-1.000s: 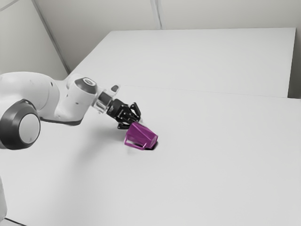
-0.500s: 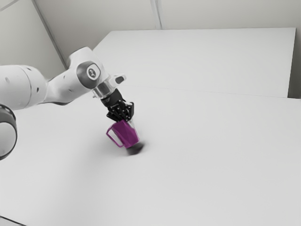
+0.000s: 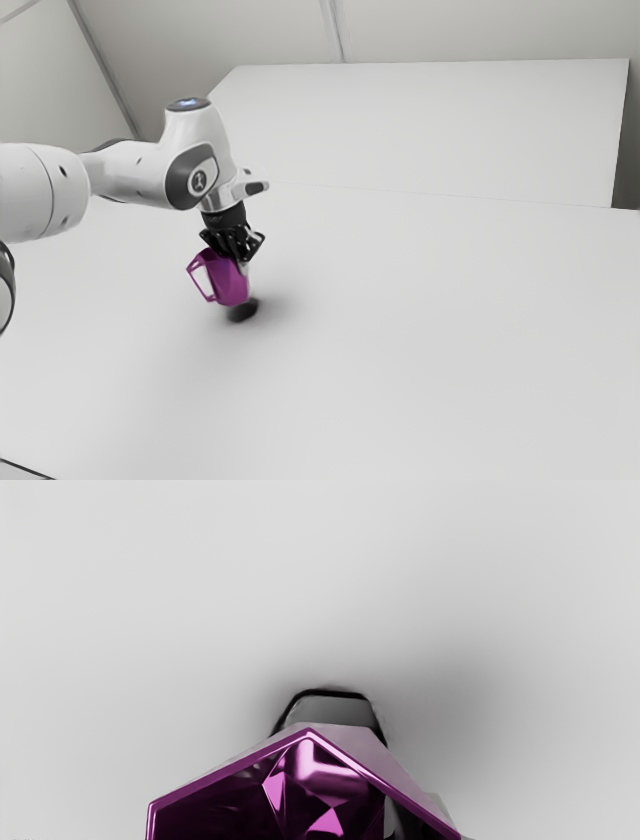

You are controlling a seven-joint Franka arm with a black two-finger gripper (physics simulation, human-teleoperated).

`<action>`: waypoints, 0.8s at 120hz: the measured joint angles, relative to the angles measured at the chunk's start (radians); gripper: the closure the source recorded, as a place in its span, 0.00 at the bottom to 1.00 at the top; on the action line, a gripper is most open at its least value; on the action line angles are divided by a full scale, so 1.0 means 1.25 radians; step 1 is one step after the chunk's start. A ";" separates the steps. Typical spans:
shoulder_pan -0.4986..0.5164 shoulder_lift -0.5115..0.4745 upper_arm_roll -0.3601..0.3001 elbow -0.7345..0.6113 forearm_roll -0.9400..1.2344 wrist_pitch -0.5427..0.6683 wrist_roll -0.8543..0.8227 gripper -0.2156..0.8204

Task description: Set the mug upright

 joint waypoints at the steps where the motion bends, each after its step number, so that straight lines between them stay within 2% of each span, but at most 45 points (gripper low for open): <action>1: 0.000 0.000 0.000 -0.002 0.002 0.001 -0.002 0.97; 52: 0.000 0.037 -0.009 -0.020 0.028 0.057 -0.059 0.96; 76: -0.001 0.022 -0.027 -0.018 0.026 0.052 -0.071 0.55; 96: 0.000 -0.026 -0.024 -0.015 0.048 0.031 -0.078 0.37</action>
